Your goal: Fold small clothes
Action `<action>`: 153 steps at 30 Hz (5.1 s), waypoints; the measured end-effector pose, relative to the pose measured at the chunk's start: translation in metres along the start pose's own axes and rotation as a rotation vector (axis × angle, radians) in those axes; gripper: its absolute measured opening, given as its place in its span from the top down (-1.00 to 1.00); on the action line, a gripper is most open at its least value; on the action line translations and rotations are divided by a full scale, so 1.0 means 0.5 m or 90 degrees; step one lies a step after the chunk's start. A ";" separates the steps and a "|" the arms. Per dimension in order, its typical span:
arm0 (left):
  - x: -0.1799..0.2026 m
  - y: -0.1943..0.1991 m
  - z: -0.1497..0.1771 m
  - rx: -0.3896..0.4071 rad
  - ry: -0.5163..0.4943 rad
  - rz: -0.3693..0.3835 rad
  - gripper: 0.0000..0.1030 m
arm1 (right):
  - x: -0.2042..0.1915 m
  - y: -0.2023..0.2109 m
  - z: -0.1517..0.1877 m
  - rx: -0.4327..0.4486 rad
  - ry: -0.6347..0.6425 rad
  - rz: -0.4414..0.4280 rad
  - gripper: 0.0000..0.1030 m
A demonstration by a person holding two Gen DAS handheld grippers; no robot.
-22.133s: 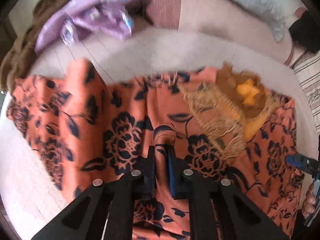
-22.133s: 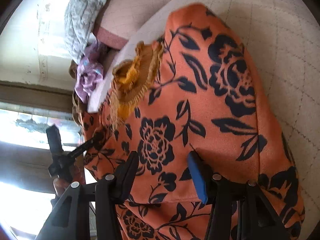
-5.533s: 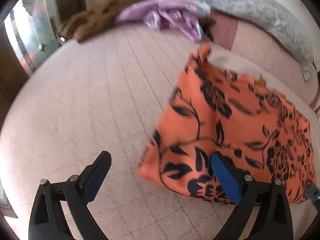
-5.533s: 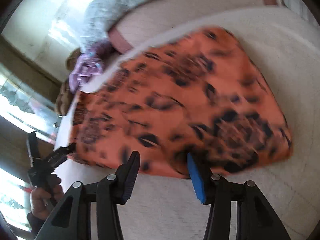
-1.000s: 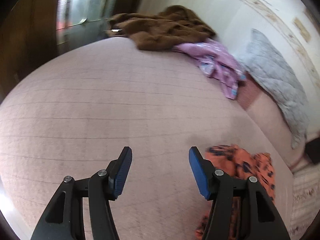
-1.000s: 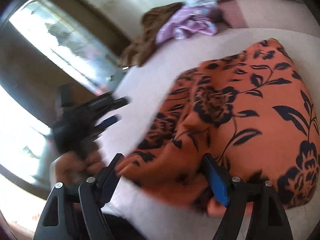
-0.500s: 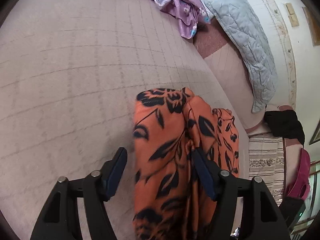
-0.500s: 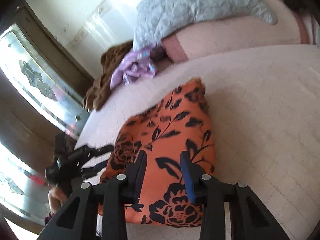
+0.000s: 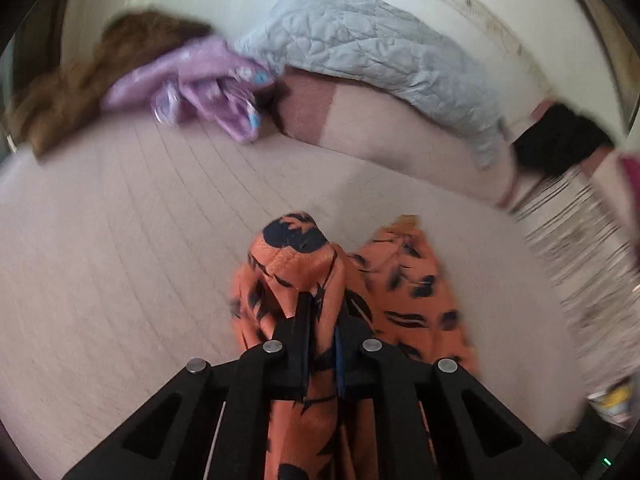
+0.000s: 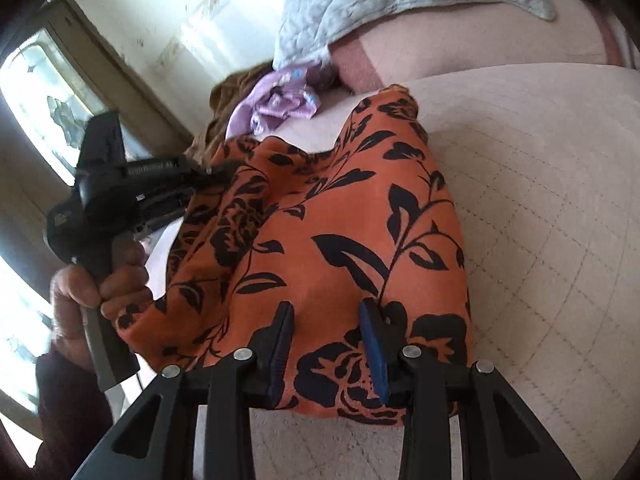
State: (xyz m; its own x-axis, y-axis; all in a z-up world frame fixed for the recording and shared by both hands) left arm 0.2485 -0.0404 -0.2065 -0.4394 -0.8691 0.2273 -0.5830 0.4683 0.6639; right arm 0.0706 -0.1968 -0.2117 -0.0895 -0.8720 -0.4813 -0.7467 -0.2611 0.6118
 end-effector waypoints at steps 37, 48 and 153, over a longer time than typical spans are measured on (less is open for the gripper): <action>-0.043 0.067 0.160 -0.060 -0.099 -0.187 -0.29 | -0.096 -0.317 -0.223 -0.181 0.113 0.028 0.23; -0.044 0.050 0.166 -0.073 -0.094 -0.216 -0.27 | -0.074 -0.229 -0.200 -0.144 0.146 0.104 0.21; 0.349 0.606 0.111 0.277 -0.076 -0.395 -0.97 | 0.071 0.363 -0.093 0.245 0.206 0.132 -0.37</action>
State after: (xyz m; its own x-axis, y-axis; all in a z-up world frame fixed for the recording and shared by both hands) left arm -0.0426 -0.0412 -0.0054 0.0004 -0.9817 -0.1903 -0.9523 -0.0584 0.2994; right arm -0.0375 -0.2945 -0.0886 -0.0976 -0.9880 -0.1196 -0.9279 0.0468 0.3698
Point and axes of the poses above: each gripper's, at about its wrist camera, not at the fingertips, and y roughly against the way its jaws point, x to its right, z to its underside, the point moved 4 cm from there along -y, roughly the way its jaws point, and after that the axes turned 4 degrees about x, right-handed, at the moved point
